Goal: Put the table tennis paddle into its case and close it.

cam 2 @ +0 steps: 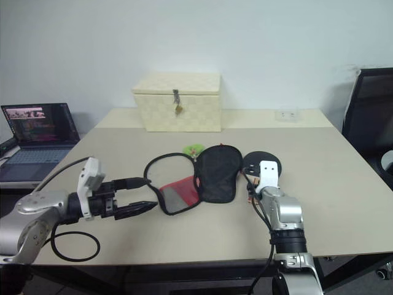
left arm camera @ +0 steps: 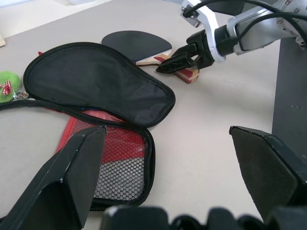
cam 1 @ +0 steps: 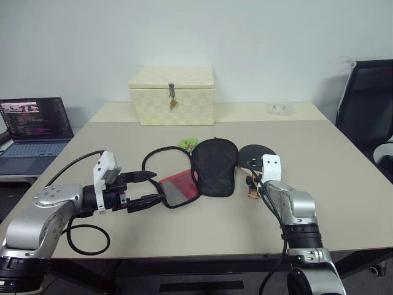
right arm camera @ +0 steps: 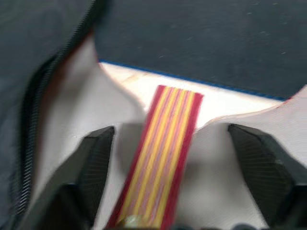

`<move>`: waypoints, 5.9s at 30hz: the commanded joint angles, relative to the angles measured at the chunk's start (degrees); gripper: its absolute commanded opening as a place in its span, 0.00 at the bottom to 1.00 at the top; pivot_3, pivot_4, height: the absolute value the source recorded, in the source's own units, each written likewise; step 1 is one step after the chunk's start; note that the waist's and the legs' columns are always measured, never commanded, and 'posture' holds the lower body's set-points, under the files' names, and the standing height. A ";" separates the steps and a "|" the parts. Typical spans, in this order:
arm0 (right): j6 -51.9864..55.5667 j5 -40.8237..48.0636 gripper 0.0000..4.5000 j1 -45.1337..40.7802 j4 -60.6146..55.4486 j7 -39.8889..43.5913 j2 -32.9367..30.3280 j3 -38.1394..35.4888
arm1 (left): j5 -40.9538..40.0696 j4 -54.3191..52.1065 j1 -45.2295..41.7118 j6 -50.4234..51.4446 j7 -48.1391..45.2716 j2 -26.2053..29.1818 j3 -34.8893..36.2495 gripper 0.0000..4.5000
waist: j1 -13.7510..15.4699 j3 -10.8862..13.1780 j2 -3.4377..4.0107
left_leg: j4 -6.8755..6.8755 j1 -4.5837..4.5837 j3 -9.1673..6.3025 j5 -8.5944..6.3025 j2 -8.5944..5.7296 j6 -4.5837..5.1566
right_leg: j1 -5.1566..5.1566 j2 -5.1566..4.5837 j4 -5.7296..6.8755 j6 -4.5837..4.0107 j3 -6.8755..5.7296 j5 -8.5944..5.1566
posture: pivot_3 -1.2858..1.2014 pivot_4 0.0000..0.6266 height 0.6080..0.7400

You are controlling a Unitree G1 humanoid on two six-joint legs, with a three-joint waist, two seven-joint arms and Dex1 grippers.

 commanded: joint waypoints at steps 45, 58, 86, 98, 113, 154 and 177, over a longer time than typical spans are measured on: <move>6.11 11.92 0.26 -11.95 -2.08 -4.37 14.70 3.74 | -3.03 -4.72 14.07 1.27 -0.50 3.70 16.24 1.00 | -0.21 0.05 0.09 | 0.02 -0.58 0.07 0.02 0.30 -0.01 | -0.83 0.27 0.40 -0.33 0.04 -0.01 | 0.52 0.24 1.00; -3.61 12.11 0.26 -16.02 11.71 -3.07 17.32 8.57 | -2.13 -4.27 16.54 -1.21 -1.07 3.15 17.03 1.00 | -0.53 0.05 0.09 | 0.01 -0.57 0.10 0.02 0.34 -0.01 | -0.86 0.30 0.45 -0.35 0.05 -0.02 | 0.52 0.24 1.00; -9.72 11.61 0.33 -17.82 20.80 -4.58 16.66 9.96 | -0.97 -3.06 13.25 -2.18 -0.90 2.85 13.59 1.00 | -0.57 0.05 0.09 | 0.02 -0.57 0.08 0.02 0.34 -0.01 | -0.87 0.31 0.49 -0.36 0.05 -0.02 | 0.52 0.24 1.00; -4.63 13.67 1.00 -14.29 4.03 6.40 10.62 17.76 | 0.83 -1.52 12.62 -2.17 1.79 2.59 12.65 1.00 | -0.57 0.05 0.09 | 0.05 -0.57 0.07 0.02 0.34 -0.01 | -0.88 0.31 0.54 -0.36 0.04 -0.02 | 0.52 0.24 1.00; 3.57 27.96 1.00 -5.54 -27.31 40.40 -22.83 14.36 | 18.43 18.26 0.31 -6.49 16.73 0.48 2.33 0.38 | 0.64 0.01 0.01 | 0.14 -0.41 0.01 0.01 0.34 0.00 | -0.70 0.32 0.59 -0.36 -0.07 -0.04 | 0.52 0.24 1.00; 7.73 29.41 1.00 -3.20 -27.51 35.68 -29.97 5.40 | 31.30 53.34 -46.95 -24.04 13.96 -28.29 -12.77 0.01 | 0.15 0.01 -0.09 | 0.61 -0.62 0.13 0.01 0.24 0.01 | -0.69 0.61 0.86 -0.31 -0.09 -0.03 | 0.52 0.24 1.00; -9.83 13.39 1.00 -13.70 18.62 25.22 -9.75 10.22 | 3.68 1.30 3.59 6.74 -1.56 -2.45 8.29 0.01 | 0.29 0.03 -0.03 | 0.53 -0.50 0.03 0.03 0.31 -0.02 | -0.67 0.41 0.89 -0.35 -0.02 -0.04 | 0.52 0.24 1.00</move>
